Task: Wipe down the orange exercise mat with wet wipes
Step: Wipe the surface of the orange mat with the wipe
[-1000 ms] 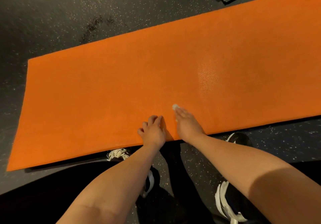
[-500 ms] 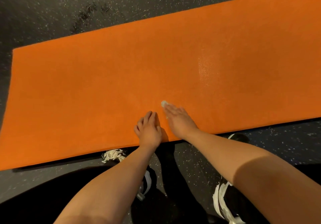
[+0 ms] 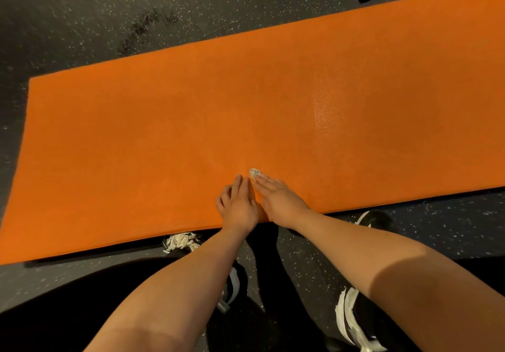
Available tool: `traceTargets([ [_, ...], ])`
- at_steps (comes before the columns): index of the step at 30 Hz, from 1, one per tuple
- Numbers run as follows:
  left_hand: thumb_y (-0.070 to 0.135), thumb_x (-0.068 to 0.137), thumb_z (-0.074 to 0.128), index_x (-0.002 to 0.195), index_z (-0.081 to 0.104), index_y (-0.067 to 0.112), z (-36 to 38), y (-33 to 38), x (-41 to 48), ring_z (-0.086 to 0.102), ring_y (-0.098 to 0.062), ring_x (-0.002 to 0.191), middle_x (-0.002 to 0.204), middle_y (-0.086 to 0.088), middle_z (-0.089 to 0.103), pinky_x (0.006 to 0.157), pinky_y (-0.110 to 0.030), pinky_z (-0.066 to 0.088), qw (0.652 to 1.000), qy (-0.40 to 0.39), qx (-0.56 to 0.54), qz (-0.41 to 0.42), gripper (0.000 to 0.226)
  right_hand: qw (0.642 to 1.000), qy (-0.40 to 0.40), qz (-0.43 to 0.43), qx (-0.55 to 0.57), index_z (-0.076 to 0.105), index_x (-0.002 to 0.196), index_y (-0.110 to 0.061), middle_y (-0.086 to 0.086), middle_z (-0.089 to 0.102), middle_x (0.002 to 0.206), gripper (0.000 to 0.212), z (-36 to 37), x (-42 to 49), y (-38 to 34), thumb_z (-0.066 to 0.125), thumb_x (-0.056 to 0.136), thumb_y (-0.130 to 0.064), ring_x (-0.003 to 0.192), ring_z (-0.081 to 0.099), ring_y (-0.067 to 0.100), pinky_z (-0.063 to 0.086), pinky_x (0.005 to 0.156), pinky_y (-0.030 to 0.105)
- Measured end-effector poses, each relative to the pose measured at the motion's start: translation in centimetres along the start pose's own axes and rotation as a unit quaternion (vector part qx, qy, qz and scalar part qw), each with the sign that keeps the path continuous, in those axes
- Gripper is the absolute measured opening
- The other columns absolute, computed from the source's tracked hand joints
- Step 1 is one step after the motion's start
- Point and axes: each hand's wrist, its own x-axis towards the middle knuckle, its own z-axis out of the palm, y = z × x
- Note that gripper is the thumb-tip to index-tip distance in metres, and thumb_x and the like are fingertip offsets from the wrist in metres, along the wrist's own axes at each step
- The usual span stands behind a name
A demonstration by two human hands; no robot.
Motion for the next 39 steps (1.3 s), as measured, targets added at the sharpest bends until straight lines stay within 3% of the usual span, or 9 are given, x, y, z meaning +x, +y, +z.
traceTargets([
  [7,0.026,0.101,0.044,0.158,0.022,0.029,-0.7,0.2,0.0,0.009,-0.028,0.148,0.168,0.007,0.007,0.118,-0.047,0.007,1.0,-0.007,0.014,-0.005,0.061,0.963,0.12,0.237,0.032,-0.001,0.162,-0.019,-0.006,-0.014,0.168,0.062,-2.0,0.2,4.1,0.025,0.107,-0.014,0.154,-0.011,0.011,-0.002,0.127,0.039],
  [10,0.029,0.102,0.042,0.158,0.021,0.032,-0.8,0.3,0.4,0.01,-0.03,0.147,0.167,0.007,0.005,0.117,-0.048,0.009,1.0,-0.011,0.028,-0.001,0.06,0.971,0.105,0.199,0.076,-0.004,0.162,-0.018,-0.008,-0.018,0.167,0.068,-0.7,1.2,1.7,0.028,0.103,-0.006,0.154,-0.013,0.01,0.006,0.128,0.039],
  [13,0.033,0.102,0.038,0.157,0.019,0.035,-1.0,0.4,1.0,0.014,-0.03,0.144,0.168,0.009,0.001,0.114,-0.049,0.012,0.999,-0.016,0.037,0.001,0.058,0.996,0.03,0.063,0.064,0.003,0.163,-0.018,-0.008,-0.012,0.169,0.066,0.6,1.9,-0.5,0.032,0.104,-0.007,0.155,-0.01,0.009,0.01,0.127,0.041],
  [17,0.036,0.103,0.039,0.158,0.019,0.035,-1.8,-0.3,2.6,0.02,-0.032,0.14,0.168,0.006,0.005,0.11,-0.05,0.018,0.998,-0.004,0.067,-0.002,0.058,1.0,-0.01,0.001,-0.018,0.011,0.163,-0.02,-0.008,-0.001,0.169,0.062,-1.8,2.9,1.4,0.032,0.105,-0.011,0.155,-0.004,0.01,-0.001,0.127,0.041],
  [23,0.038,0.103,0.039,0.157,0.018,0.037,-1.9,1.6,4.5,0.007,-0.032,0.147,0.168,0.008,0.0,0.116,-0.056,0.011,0.998,-0.023,0.064,0.008,0.058,0.948,0.113,0.296,0.034,0.002,0.162,-0.016,-0.004,-0.015,0.169,0.068,-4.8,3.2,4.4,0.032,0.101,-0.013,0.155,-0.013,0.013,0.0,0.126,0.042],
  [25,0.039,0.103,0.038,0.157,0.018,0.038,-1.7,1.6,4.7,0.006,-0.031,0.147,0.168,0.009,0.0,0.115,-0.056,0.011,0.998,-0.02,0.06,0.006,0.058,0.958,0.107,0.263,0.051,0.002,0.162,-0.013,-0.002,-0.017,0.168,0.068,-4.2,3.9,3.2,0.033,0.101,-0.011,0.154,-0.015,0.013,0.002,0.127,0.04],
  [29,0.039,0.102,0.036,0.157,0.017,0.04,-1.1,0.8,4.9,0.009,-0.028,0.146,0.168,0.01,0.003,0.114,-0.053,0.012,0.999,-0.001,0.042,0.018,0.058,0.997,0.01,0.06,0.038,0.004,0.163,-0.017,-0.006,-0.013,0.169,0.064,-2.6,5.1,0.4,0.034,0.106,-0.012,0.154,-0.012,0.009,-0.001,0.127,0.035],
  [32,0.038,0.101,0.037,0.157,0.019,0.041,-0.8,0.7,5.1,0.01,-0.027,0.146,0.168,0.011,0.004,0.114,-0.051,0.011,0.999,0.004,0.03,0.016,0.059,0.999,-0.003,0.025,-0.021,0.005,0.163,-0.022,-0.01,-0.009,0.169,0.063,-2.8,5.1,1.4,0.032,0.107,-0.015,0.154,-0.011,0.007,-0.005,0.126,0.038],
  [39,0.037,0.1,0.039,0.155,0.023,0.04,-1.0,0.7,5.0,0.009,-0.026,0.144,0.167,0.011,0.006,0.115,-0.054,0.008,1.0,0.0,0.018,0.013,0.057,0.944,0.155,0.29,0.022,0.003,0.162,-0.015,-0.002,-0.013,0.169,0.066,-5.3,4.9,5.4,0.031,0.103,-0.016,0.155,-0.01,0.014,-0.004,0.126,0.04],
])
